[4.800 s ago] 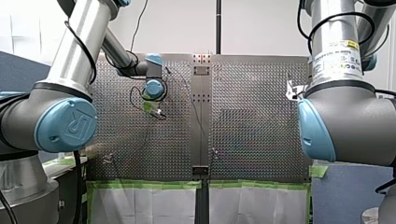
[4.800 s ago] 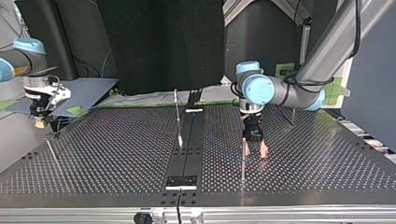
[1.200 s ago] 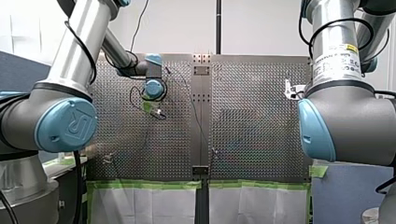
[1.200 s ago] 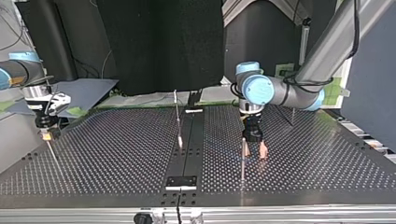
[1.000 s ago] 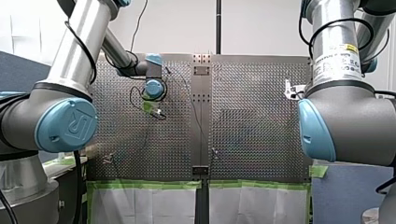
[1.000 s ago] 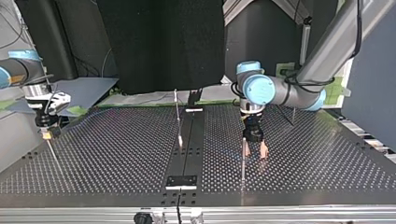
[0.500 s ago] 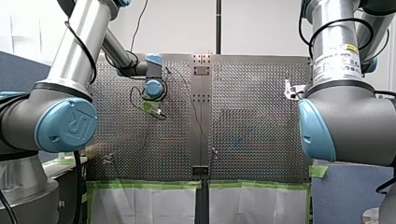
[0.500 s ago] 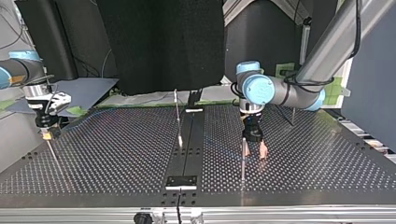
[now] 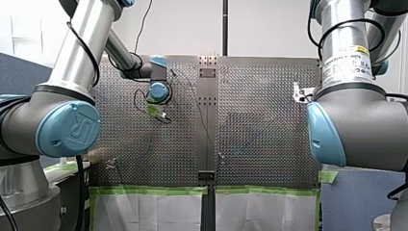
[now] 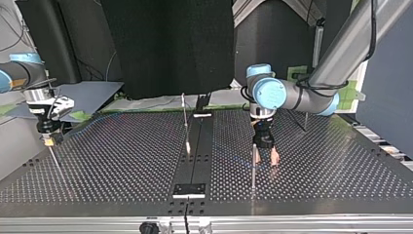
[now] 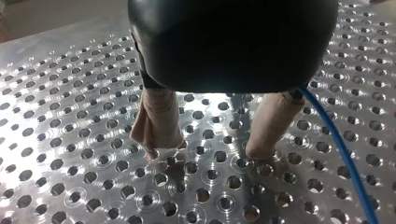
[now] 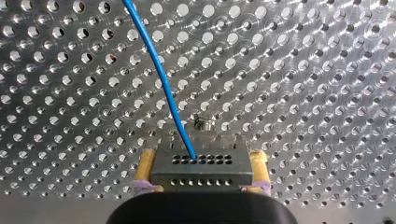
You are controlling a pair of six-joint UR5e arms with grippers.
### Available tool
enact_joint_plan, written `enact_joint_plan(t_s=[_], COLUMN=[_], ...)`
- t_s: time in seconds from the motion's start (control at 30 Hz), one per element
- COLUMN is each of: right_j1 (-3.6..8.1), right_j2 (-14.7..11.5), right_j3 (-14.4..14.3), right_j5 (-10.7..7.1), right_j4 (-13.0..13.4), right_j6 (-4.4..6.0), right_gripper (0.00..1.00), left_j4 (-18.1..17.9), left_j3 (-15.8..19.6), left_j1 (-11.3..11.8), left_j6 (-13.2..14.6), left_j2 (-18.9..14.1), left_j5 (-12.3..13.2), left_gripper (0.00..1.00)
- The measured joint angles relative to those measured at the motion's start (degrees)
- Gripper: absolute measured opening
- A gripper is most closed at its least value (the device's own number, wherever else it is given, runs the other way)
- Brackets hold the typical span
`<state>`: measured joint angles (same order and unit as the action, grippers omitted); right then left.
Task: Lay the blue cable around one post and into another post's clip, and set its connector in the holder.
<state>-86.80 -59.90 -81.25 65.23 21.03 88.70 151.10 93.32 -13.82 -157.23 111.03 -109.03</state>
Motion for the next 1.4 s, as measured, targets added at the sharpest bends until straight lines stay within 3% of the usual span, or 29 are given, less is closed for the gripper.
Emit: enact_joint_plan(t_s=[0.23,0.37,0.9,1.23,1.4], right_j1=[-0.03,-0.07,-0.10,-0.21,-0.26], right_j2=[0.0,0.0,0.0,0.0,0.0], right_j3=[0.0,0.0,0.0,0.0,0.0], right_j5=[0.00,0.06,0.13,0.00,-0.01], right_j4=[0.1,0.2,0.9,0.7,0.6], right_j6=[0.00,0.02,0.43,0.44,0.44], right_gripper=[0.85,1.00,1.00,1.00,1.00], left_j4=[0.0,0.0,-0.1,1.1,1.8], left_j3=[0.0,0.0,0.0,0.0,0.0], left_j1=[0.0,0.0,0.0,-0.1,-0.3], left_j6=[0.0,0.0,0.1,2.4,2.2], left_j2=[0.0,0.0,0.0,-0.1,-0.1], left_j5=[0.0,0.0,-0.1,-1.0,-1.1], left_gripper=[1.00,1.00,1.00,1.00,1.00])
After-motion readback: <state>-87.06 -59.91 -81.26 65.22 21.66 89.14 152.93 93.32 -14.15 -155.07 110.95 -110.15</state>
